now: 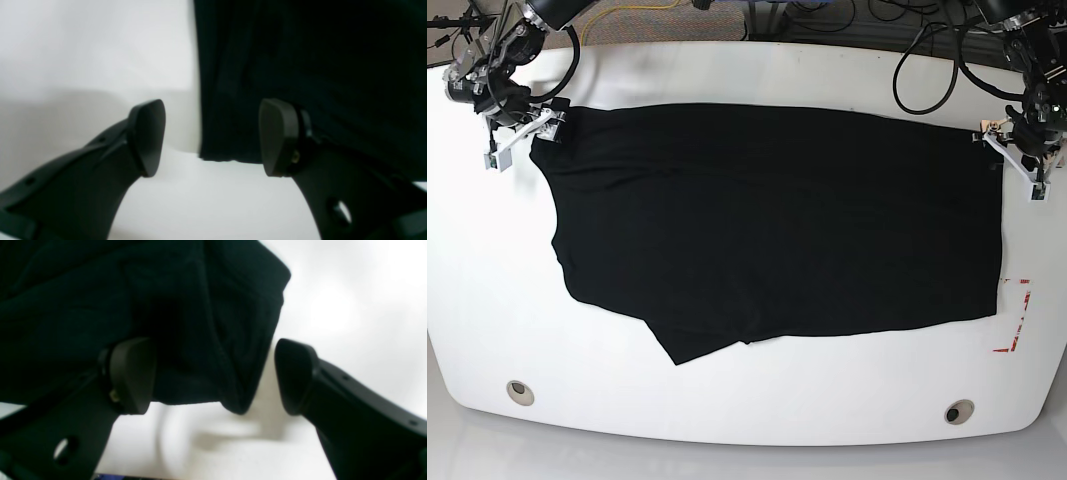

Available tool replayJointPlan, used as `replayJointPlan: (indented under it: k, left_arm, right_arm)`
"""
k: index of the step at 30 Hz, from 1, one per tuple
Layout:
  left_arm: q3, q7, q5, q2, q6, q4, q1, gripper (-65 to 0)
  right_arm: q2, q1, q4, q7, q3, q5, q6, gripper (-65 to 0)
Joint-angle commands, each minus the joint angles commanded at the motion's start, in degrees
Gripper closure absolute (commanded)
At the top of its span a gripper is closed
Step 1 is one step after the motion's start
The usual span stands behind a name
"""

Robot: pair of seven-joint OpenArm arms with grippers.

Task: Fold the T-shirt properly
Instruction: 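Pull the shirt's edges taut with both grippers, spreading it flat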

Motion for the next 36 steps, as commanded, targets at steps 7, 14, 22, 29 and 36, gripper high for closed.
replayJointPlan:
  k: [7, 14, 22, 29, 36]
  left_arm:
    - [0.5, 0.0, -0.2, 0.0, -0.1, -3.1, 0.0, -39.9]
    - [3.0, 0.1, 0.3, 0.0, -3.9, -4.4, 0.3, -27.6]
    - [3.1, 0.2, 0.4, -1.2, -4.8, -5.5, 0.8, -6.8]
    - [3.0, 1.1, 0.3, -1.3, -4.8, -1.1, 4.6, -6.4]
    - [3.0, 3.5, 0.2, -1.9, -4.9, 6.2, 9.1, -6.4]
  right_arm:
    - [0.1, -0.6, -1.2, 2.7, -2.1, -0.1, 0.0, -53.1]
    - [0.4, -0.9, -4.9, 3.3, -2.0, -0.1, 0.0, -44.1]
    - [0.4, -2.2, -5.4, 3.3, -2.1, 0.0, 0.0, -24.4]
    - [2.7, -5.0, -5.3, 2.9, -2.3, 0.5, 0.0, -19.2]
    - [6.0, -8.9, -2.5, 1.4, -2.3, 0.6, 0.0, -19.2]
